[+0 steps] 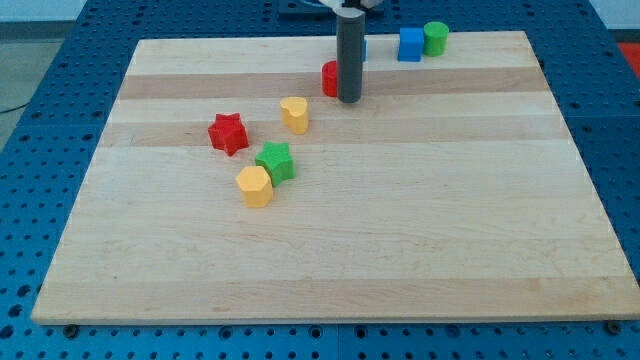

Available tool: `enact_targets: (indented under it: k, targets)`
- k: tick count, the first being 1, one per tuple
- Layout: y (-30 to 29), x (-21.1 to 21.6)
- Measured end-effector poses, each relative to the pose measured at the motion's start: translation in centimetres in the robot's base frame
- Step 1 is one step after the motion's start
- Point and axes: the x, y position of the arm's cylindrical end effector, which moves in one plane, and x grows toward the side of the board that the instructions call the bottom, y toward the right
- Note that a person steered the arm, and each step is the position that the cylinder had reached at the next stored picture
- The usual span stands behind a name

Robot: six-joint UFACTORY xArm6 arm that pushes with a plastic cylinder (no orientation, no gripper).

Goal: Move the red circle closer to the blue triangle

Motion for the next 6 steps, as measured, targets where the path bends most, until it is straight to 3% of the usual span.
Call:
enact_targets:
  k: [3,6]
  targets:
    - [-3.3,-3.6]
    - [-7.6,-3.8]
